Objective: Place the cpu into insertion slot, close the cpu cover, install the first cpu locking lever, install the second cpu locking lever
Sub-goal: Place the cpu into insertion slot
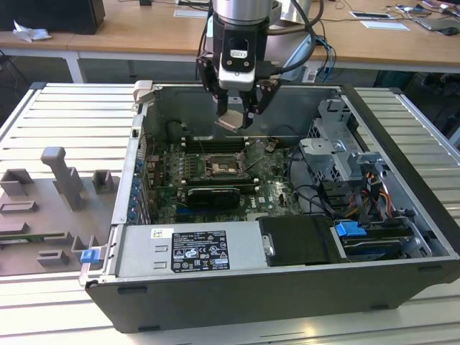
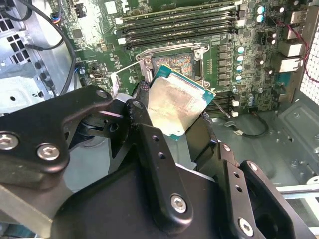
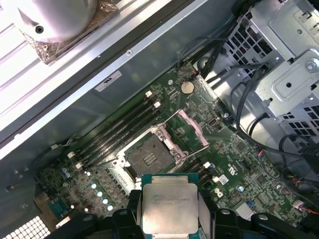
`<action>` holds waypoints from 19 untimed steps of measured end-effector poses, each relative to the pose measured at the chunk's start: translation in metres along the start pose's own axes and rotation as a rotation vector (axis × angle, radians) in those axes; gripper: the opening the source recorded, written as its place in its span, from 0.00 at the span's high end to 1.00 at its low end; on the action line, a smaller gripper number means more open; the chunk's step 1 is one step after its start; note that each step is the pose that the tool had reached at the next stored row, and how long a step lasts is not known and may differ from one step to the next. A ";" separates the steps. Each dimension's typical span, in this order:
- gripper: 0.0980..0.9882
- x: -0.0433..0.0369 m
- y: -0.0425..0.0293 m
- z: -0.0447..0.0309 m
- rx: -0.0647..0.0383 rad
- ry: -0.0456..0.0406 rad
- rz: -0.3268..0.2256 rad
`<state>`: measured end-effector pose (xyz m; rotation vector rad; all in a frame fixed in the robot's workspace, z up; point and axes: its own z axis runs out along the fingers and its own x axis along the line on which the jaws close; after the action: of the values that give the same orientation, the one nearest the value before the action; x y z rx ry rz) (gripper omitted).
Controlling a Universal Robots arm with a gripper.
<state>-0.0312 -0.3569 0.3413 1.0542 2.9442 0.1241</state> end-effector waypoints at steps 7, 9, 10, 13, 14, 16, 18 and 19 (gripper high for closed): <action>0.50 0.0000 -0.0002 0.0026 0.000 -0.0089 0.097; 0.50 -0.0001 -0.0003 0.0032 0.000 -0.0118 0.135; 0.50 -0.0001 -0.0003 0.0034 -0.001 -0.0130 0.149; 0.50 -0.0001 -0.0003 0.0041 -0.001 -0.0163 0.191; 0.50 -0.0001 -0.0003 0.0043 -0.002 -0.0172 0.203; 0.50 -0.0001 -0.0004 0.0047 -0.002 -0.0192 0.229; 0.50 -0.0001 -0.0004 0.0051 -0.002 -0.0204 0.244; 0.50 -0.0001 -0.0004 0.0054 -0.002 -0.0208 0.251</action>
<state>-0.0311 -0.3569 0.3359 1.4110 2.7796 0.1175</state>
